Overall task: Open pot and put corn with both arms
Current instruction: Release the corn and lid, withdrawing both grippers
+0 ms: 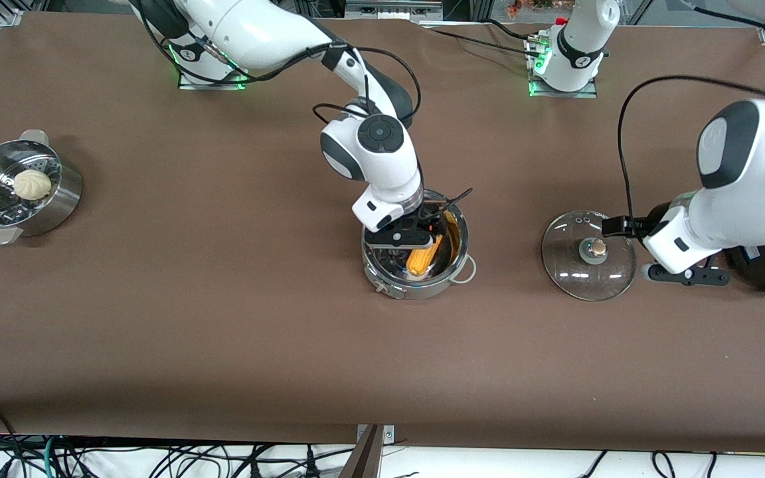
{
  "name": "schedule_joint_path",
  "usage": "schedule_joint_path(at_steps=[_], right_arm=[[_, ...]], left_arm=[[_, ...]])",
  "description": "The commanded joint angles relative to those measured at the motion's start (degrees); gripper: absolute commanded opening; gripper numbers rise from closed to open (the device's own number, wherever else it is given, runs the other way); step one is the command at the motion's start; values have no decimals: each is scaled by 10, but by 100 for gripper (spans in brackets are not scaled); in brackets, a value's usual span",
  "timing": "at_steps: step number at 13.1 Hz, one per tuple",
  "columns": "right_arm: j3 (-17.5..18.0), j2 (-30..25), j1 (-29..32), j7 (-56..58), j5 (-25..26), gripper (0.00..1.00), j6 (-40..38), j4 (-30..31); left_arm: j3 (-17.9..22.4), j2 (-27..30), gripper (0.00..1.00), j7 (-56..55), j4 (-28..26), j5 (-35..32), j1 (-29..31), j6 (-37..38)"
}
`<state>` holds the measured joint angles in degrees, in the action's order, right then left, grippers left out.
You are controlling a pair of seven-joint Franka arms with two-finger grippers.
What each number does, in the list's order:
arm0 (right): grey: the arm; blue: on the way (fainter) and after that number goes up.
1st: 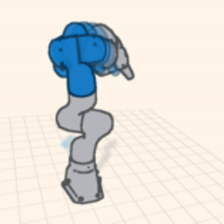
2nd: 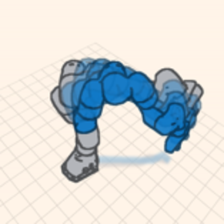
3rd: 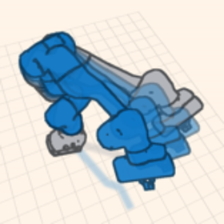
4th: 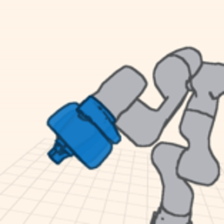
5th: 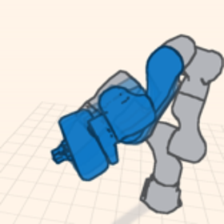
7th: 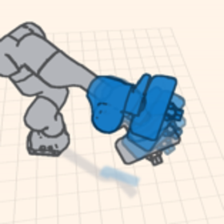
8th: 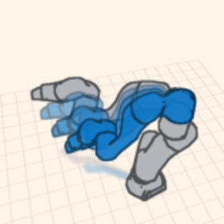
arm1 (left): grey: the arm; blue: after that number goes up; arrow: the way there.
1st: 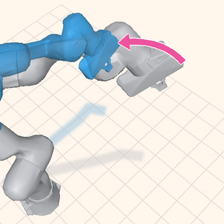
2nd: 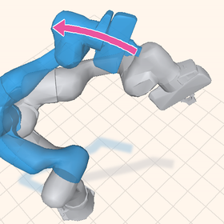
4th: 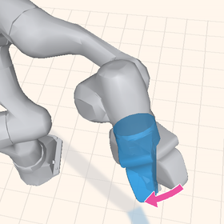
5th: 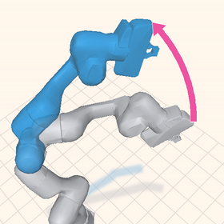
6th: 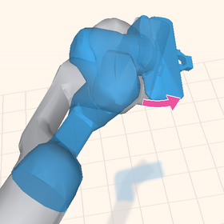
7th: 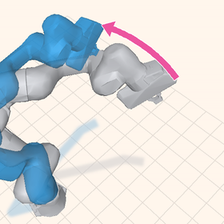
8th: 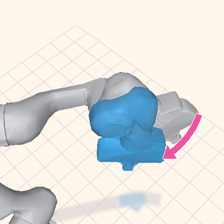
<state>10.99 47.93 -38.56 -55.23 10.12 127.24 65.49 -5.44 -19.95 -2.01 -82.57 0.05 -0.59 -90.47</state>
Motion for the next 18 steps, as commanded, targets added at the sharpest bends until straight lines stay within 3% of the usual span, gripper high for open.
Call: schedule_joint_path(at_steps=[1, 5, 9, 11, 18], right_arm=[[0, -44, 6, 22, 8, 100, -54, 7], [0, -86, 38, 111, 3, 100, -128, 7], [0, -136, 104, 190, 1, 100, -219, 8], [0, -159, 144, 194, -17, 100, -257, 8], [-18, -192, 273, 326, -35, 100, -360, 6]], left_arm=[[-1, 39, 100, 3, 16, -13, 7, 38], [33, 123, 100, 3, -15, -15, 4, 32], [40, 206, 100, -9, -141, 5, 13, -82], [47, 235, 100, -11, -175, 7, 4, -90], [43, 223, 100, -8, -155, -1, 4, -78]])
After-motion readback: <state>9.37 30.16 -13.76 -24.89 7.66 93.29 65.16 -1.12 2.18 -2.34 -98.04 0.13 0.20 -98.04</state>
